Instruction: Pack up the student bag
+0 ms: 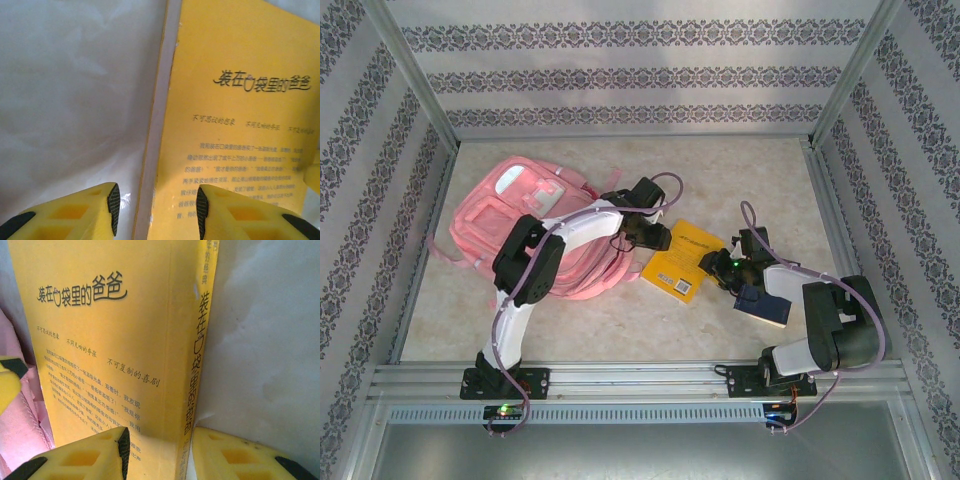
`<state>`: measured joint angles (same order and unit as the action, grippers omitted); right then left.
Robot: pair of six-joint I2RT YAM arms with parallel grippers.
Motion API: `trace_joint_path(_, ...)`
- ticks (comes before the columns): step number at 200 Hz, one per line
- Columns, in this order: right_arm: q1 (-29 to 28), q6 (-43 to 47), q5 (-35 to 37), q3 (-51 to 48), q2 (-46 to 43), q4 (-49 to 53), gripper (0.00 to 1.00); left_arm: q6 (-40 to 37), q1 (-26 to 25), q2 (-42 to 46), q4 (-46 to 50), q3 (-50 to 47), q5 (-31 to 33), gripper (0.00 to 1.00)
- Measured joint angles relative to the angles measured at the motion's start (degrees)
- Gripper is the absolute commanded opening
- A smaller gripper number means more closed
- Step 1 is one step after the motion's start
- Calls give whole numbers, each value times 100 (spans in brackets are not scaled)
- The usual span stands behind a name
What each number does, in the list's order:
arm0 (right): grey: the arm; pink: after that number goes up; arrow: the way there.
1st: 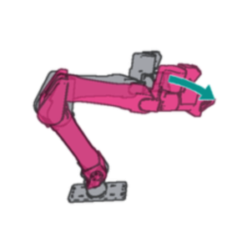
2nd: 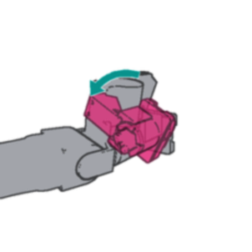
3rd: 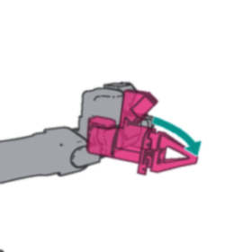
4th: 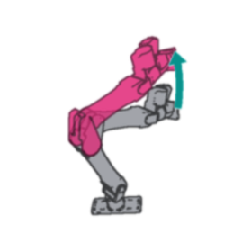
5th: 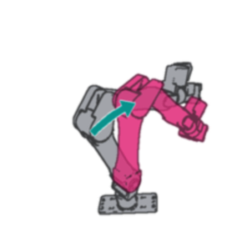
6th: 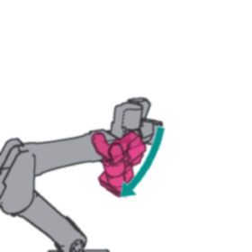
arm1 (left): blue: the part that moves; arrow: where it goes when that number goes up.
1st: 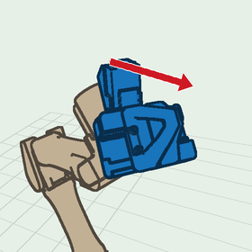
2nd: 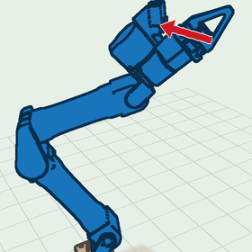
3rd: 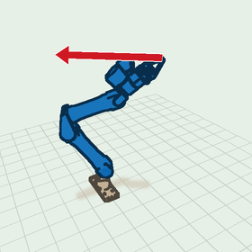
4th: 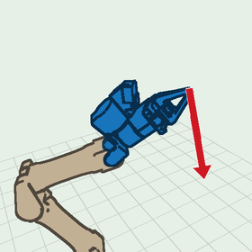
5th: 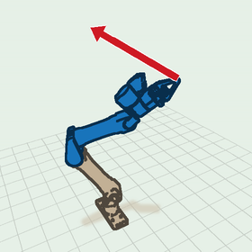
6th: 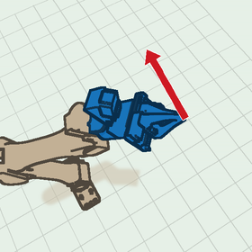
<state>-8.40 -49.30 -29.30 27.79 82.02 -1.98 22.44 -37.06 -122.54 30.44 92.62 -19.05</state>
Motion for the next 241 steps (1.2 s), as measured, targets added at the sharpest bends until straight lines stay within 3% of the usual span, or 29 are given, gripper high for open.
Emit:
trace_joint_path(117,-7,-83,-122,273,142,299,40,55,-59,-291,9,63,-369,28)
trace_joint_path(186,2,-708,-129,240,-481,133,40,186,7,-286,-39,20,-455,26)
trace_joint_path(241,2,-933,-116,57,-282,-271,40,317,57,-177,-363,-260,-581,26)
